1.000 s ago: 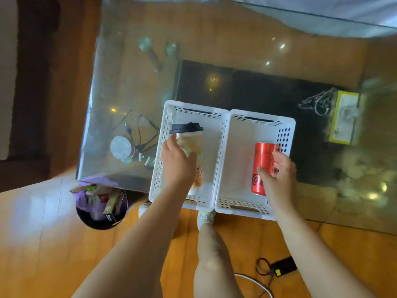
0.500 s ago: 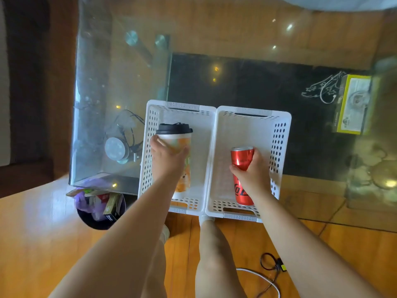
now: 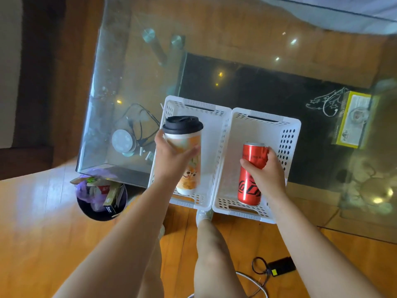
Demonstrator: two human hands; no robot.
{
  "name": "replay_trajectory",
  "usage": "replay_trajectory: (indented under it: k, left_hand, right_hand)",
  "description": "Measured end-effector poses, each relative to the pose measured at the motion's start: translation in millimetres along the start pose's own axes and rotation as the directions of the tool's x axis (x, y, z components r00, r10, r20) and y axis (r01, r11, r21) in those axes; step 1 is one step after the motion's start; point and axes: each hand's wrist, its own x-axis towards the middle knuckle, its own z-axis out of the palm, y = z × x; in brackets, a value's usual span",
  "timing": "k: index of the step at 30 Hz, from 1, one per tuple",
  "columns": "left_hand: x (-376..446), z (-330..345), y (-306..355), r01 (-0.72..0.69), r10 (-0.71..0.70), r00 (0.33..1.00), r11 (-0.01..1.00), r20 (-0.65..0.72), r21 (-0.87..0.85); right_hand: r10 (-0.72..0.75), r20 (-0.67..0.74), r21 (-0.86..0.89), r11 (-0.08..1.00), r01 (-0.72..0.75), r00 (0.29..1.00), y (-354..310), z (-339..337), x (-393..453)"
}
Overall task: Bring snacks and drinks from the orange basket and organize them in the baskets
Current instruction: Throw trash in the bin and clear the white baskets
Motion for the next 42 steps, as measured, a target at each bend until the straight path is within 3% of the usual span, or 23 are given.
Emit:
replay_trajectory:
  k: [6, 12, 16, 20, 26, 34, 38, 42]
  left_hand:
    - [-36, -45, 5, -0.106, 0.122, 0.989, 0.977, 0.078, -0.187]
    - [-69, -125, -25, -0.172, 0.178, 0.984, 0.937, -0.010, -0.305]
    - [-80, -189, -68, -0.209, 0.178, 0.975, 0.937, -0.130, -0.280]
    - [-80, -252, -124, -0.182, 0.121, 0.969, 0.940, -0.217, -0.287]
    - [-64, -322, -219, -0.060, -0.058, 0.942, 0.941, -0.331, -0.334]
    - [12, -327, -305, -0.158, 0.022, 0.919, 0.935, -0.394, -0.316]
    - [46, -304, -343, -0.144, 0.017, 0.923, 0.942, -0.385, -0.302]
    - [59, -287, -362, -0.077, -0.031, 0.936, 0.954, -0.351, -0.291]
  right_hand:
    - [-0.039, 0.069, 0.069, 0.997, 0.035, 0.997, -34, 0, -34]
    - [-0.096, 0.195, 0.232, 0.972, 0.049, 0.976, -75, 59, -86]
    - [-0.090, 0.337, 0.298, 0.955, -0.016, 0.937, -92, 123, -122]
    - [-0.005, 0.454, 0.232, 0.966, -0.113, 0.891, -98, 197, -156]
    - [0.147, 0.519, 0.112, 0.965, -0.238, 0.842, -81, 305, -192]
    - [0.388, 0.514, -0.044, 0.902, -0.428, 0.765, -29, 406, -151]
    - [0.441, 0.564, -0.142, 0.885, -0.444, 0.698, -8, 434, -125]
    - [0.417, 0.542, -0.147, 0.902, -0.407, 0.729, 6, 452, -111]
